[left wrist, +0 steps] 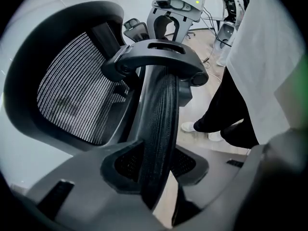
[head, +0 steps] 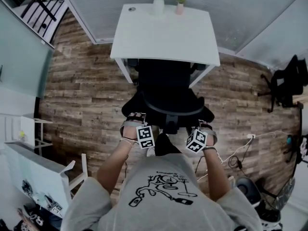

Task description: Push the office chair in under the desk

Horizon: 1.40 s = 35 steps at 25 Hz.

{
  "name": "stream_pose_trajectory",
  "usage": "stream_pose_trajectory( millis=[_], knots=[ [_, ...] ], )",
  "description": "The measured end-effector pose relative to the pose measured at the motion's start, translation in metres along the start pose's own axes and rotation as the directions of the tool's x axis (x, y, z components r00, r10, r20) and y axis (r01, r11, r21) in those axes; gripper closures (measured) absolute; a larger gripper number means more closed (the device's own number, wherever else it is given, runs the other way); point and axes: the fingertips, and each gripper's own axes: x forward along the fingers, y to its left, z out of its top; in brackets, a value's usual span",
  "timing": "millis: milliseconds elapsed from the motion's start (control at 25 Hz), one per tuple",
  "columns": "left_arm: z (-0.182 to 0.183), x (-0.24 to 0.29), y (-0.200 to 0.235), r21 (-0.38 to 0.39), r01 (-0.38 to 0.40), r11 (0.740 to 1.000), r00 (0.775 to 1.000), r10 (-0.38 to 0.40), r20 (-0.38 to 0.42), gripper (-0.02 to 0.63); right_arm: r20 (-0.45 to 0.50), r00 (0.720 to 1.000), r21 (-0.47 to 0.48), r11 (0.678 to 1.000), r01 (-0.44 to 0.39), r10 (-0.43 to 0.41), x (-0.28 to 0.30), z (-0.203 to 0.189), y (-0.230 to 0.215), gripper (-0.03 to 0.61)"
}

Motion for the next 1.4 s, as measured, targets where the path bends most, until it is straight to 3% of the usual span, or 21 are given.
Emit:
stream_pose_trajectory(
  millis=[1400],
  knots=[
    [-0.009,0.038,0.098,-0.072,0.050,0.996,0.998,-0.053,-0.040,0.448,0.039,0.999,-0.007,1.000,-0.020,0.021,0.041,0.036,-0.102,0.423]
  ],
)
